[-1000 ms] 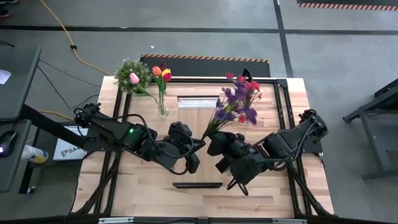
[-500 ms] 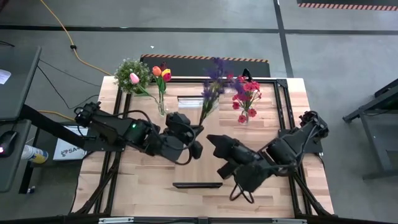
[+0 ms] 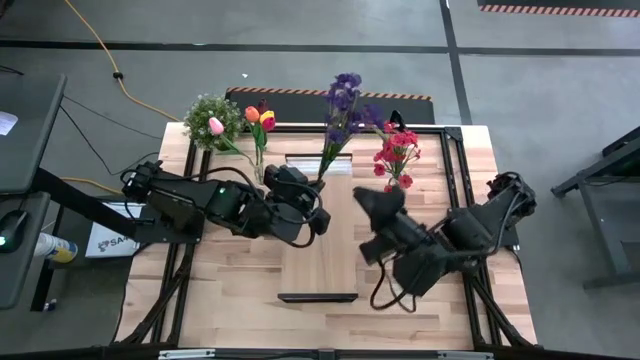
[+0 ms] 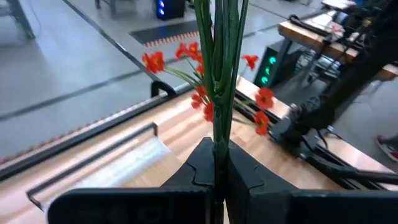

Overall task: Pick and place flowers into a vace then onto a shelf
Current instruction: Put the purple flowers into the right transparent vase

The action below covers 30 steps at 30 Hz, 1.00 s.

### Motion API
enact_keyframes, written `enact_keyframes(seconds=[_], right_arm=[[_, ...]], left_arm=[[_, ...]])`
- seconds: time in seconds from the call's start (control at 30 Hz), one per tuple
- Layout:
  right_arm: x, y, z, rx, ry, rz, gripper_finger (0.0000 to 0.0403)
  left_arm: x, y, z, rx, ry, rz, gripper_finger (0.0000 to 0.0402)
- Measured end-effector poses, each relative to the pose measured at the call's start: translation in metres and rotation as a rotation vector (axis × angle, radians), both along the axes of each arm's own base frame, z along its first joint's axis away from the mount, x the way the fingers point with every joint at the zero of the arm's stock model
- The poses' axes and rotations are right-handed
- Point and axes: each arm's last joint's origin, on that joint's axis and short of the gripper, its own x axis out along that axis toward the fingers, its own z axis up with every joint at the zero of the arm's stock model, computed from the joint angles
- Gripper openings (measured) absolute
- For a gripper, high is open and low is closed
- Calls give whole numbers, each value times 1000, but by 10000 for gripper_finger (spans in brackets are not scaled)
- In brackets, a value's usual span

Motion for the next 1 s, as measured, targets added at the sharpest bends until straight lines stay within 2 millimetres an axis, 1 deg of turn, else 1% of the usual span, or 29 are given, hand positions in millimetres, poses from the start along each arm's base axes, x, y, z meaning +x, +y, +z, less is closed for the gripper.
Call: enact_keyframes(seconds=[0.17,0.33,0.47,0.6,0.7,0.8,0.9,1.0], right_arm=[[-18,-21,21,86,-132,-60,129],[-46,-47,45,260,-332,-95,129],[-73,-70,65,480,-515,-78,129],[-100,-93,81,798,-646,25,129],[-118,-109,88,1041,-682,114,129],[-129,-121,93,1214,-691,172,129],[-135,-129,95,1341,-682,220,129],[-136,-134,96,1455,-649,266,129]], left_arm=[[0,1,1,40,-13,43,42],[2,0,6,71,-33,30,42],[6,-1,12,108,-48,6,42],[9,-3,19,144,-73,-20,42],[11,-4,24,176,-90,-42,42],[14,-5,31,209,-115,-76,42],[16,-6,38,248,-138,-115,42],[17,-7,44,276,-163,-139,42]])
